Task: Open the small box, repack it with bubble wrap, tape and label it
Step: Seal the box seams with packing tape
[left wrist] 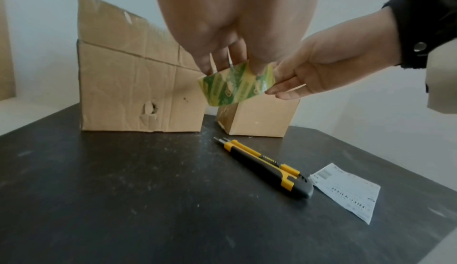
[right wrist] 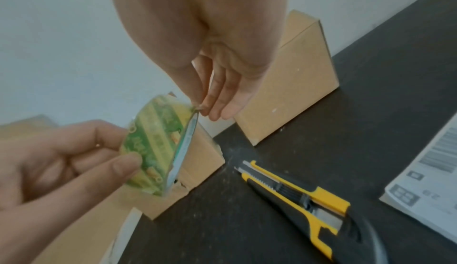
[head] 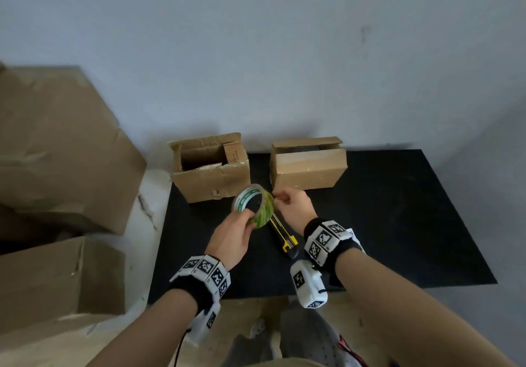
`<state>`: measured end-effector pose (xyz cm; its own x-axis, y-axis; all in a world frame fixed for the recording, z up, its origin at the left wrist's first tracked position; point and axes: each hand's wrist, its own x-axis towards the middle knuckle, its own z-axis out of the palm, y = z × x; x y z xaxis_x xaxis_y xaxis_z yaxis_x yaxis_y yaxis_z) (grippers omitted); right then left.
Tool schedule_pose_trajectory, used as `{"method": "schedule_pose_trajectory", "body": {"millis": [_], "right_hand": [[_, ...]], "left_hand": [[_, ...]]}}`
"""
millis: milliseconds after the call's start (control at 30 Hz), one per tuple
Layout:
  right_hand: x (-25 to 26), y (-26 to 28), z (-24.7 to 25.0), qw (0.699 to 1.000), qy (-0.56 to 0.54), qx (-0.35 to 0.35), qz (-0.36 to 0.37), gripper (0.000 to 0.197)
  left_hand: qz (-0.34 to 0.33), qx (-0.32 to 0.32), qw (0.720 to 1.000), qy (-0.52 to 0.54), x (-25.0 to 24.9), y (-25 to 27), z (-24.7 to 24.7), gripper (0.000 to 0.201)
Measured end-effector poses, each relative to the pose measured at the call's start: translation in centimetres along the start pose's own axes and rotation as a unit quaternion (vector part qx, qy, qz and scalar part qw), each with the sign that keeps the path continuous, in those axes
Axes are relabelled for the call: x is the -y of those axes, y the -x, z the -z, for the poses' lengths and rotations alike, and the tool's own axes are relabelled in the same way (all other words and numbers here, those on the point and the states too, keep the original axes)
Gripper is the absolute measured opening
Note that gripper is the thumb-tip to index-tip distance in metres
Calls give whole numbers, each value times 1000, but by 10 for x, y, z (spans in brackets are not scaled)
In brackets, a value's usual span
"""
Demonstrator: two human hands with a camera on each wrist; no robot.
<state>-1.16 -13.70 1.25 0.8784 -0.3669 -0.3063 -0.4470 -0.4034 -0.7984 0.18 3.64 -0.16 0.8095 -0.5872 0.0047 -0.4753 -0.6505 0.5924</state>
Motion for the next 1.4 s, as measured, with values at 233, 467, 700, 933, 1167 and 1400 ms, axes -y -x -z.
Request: {"method": "schedule_pose_trajectory", "body": {"millis": [233,467,700,933,1167,1400], "right_hand": [[15,13,40,998,-37,-34,26,25],[28,20,71,986,-119,-109,46,24],[26,23,93,978,-143,-134,64,30],[23,14,107,967,-168,-181,57,30],[13,-14,114,963,-156,-211,52,24],[7,-48,129,964,-167,-199,52,24]], "left_hand": [[-74,-14,997,-8,-18,-6,22,14],[-69,-17,997,-2,-34,-21,36,16],[-6,9,1000,21,-52,-40,41,27],[-33,34,999,12,-75,-77,55,40],[13,9,1000,-20,-90,-117,50,24],[50,-2,999,3,-100,-149,39,21]]}}
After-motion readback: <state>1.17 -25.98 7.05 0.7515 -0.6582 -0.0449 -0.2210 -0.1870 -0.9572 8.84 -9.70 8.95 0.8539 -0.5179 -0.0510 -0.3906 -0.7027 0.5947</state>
